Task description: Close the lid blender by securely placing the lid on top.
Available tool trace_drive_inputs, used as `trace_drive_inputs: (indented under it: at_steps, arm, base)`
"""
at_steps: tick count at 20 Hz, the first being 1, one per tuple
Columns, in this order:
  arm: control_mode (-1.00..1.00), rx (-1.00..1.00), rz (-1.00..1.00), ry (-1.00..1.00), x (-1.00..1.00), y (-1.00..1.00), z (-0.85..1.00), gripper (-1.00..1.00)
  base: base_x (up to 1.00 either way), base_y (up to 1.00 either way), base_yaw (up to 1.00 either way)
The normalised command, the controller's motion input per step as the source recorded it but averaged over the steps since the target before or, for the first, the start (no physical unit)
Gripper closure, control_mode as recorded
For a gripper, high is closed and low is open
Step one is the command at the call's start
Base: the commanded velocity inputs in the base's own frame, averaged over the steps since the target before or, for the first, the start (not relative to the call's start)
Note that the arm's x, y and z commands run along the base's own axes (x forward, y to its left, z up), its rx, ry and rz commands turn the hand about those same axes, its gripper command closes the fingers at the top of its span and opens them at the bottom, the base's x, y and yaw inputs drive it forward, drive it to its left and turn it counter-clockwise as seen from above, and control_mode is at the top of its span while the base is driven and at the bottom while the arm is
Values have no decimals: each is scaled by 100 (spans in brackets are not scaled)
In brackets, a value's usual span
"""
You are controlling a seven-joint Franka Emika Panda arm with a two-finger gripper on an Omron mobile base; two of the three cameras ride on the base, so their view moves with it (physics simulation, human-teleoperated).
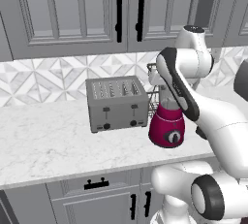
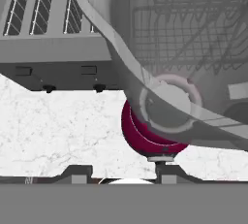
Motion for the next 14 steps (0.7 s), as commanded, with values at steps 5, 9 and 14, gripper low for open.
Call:
trace_drive_inputs:
  at_steps: [5,9,14]
  arm:
    - [-100,2,0,0,-12,-39,-9,-100]
    - [-100,2,0,0,-19,-61,-33,-100]
    - [-100,0,0,0,-5,-45,-35,-100]
  base:
    - [0,0,0]
    - [0,0,0]
    - [0,0,0]
